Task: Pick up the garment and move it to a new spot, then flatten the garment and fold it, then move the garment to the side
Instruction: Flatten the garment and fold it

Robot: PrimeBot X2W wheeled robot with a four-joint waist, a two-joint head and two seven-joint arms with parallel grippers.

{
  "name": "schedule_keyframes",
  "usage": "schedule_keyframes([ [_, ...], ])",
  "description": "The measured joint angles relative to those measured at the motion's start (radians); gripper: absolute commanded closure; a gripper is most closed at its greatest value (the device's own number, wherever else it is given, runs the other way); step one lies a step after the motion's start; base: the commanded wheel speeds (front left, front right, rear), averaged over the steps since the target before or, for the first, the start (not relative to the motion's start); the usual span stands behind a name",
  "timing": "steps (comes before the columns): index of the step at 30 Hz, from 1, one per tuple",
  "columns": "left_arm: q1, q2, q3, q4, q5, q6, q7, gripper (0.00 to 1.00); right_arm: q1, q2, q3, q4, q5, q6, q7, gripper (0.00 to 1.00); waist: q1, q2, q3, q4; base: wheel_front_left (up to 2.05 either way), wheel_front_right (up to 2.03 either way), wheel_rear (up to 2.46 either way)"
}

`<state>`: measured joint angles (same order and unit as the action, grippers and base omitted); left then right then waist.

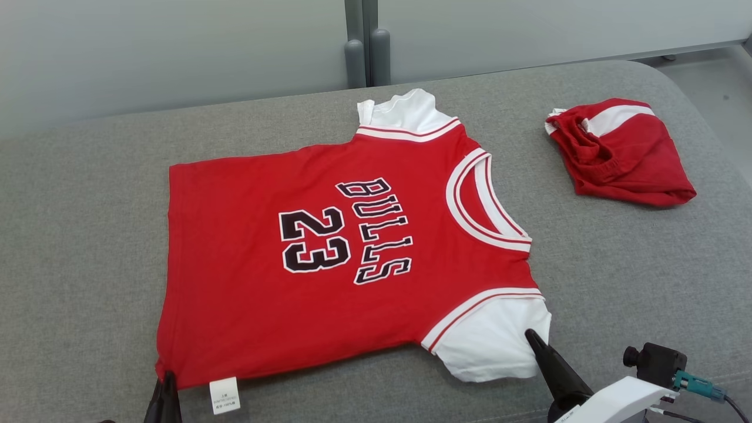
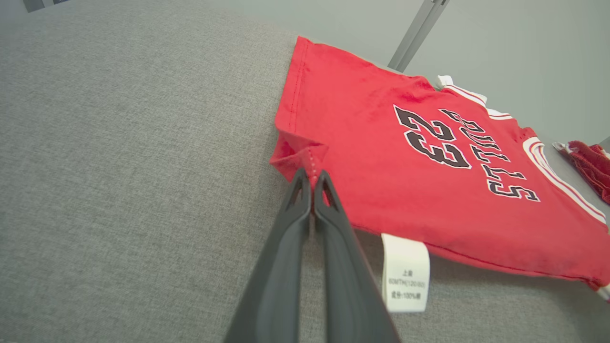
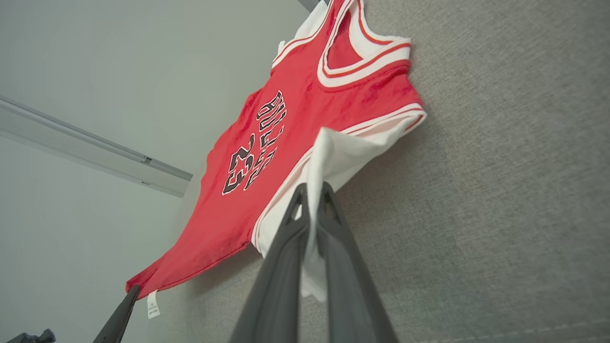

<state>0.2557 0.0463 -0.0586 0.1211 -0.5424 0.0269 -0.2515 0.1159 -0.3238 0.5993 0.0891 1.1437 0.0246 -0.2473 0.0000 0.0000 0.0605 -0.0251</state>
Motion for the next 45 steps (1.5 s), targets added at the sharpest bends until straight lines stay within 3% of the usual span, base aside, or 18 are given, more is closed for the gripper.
schedule_keyframes([
  [14,-0.001,0.000,0.000,0.011,-0.001,0.000,0.000,1.00,-0.004,0.002,0.002,0.008,-0.018,-0.003,0.000,1.00,0.0000,0.0000,0.006,0.001,0.00,0.00,0.00],
  [26,-0.002,0.001,-0.025,0.105,-0.010,0.006,0.000,1.00,0.009,0.029,0.030,0.129,-0.020,-0.018,0.000,1.00,0.0000,0.0000,-0.005,-0.008,0.00,0.00,0.00],
  [27,-0.002,0.000,-0.029,0.111,-0.010,0.006,0.000,1.00,0.015,0.033,0.032,0.139,-0.020,-0.018,0.000,0.80,0.0000,0.0000,-0.007,-0.009,0.00,0.00,0.00],
  [29,-0.005,0.000,-0.031,0.126,-0.010,0.009,0.000,1.00,0.018,0.040,0.045,0.163,-0.020,-0.017,0.000,0.56,0.0000,0.0000,-0.011,-0.012,0.00,0.00,0.00],
  [31,-0.011,0.000,-0.035,0.140,-0.010,0.009,0.000,1.00,0.018,0.047,0.053,0.181,-0.021,-0.017,0.000,0.08,0.0000,0.0000,-0.016,-0.016,0.00,0.00,0.00],
  [32,-0.013,0.000,-0.037,0.147,-0.010,0.009,0.000,1.00,0.018,0.049,0.056,0.193,-0.028,-0.017,0.000,0.00,0.0000,0.0000,-0.019,-0.017,0.00,0.00,0.00],
  [35,-0.018,0.000,-0.040,0.168,-0.010,0.010,0.000,1.00,0.017,0.050,0.063,0.225,-0.041,-0.017,0.000,0.00,0.0000,0.0000,-0.026,-0.024,0.00,0.00,0.00],
  [39,-0.024,0.000,-0.047,0.188,-0.011,0.018,0.000,0.55,0.017,0.058,0.063,0.248,-0.048,-0.016,0.000,0.00,0.0000,0.0000,-0.033,-0.030,0.00,0.00,0.00],
  [41,-0.024,0.000,-0.044,0.193,-0.011,0.023,0.000,0.00,0.016,0.060,0.062,0.256,-0.055,-0.014,0.000,0.00,0.0000,0.0000,-0.034,-0.031,0.00,0.00,0.00],
  [45,-0.023,0.000,-0.024,0.198,-0.022,0.037,0.000,0.00,0.016,0.057,0.041,0.270,-0.059,-0.014,0.000,0.00,0.0000,0.0000,-0.034,-0.031,0.00,0.00,0.00],
])
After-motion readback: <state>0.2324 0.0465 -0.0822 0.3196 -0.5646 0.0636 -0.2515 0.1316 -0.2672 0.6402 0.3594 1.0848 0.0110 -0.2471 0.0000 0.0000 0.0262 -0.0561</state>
